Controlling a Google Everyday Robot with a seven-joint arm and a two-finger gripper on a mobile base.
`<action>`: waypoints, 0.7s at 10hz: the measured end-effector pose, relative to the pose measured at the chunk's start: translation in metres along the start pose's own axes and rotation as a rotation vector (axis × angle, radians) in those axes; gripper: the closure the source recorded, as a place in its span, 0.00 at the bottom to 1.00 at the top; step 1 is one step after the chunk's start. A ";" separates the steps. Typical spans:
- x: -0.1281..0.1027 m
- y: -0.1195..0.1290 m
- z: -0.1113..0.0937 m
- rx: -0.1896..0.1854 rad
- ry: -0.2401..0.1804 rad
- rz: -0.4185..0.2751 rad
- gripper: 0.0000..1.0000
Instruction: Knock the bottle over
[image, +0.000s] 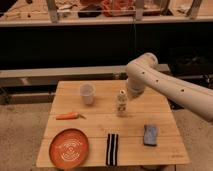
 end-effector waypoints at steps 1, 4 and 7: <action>0.001 0.003 0.001 -0.001 0.001 -0.015 0.99; -0.019 -0.001 0.002 0.006 -0.009 -0.078 0.99; -0.036 -0.005 0.003 0.010 -0.011 -0.137 0.99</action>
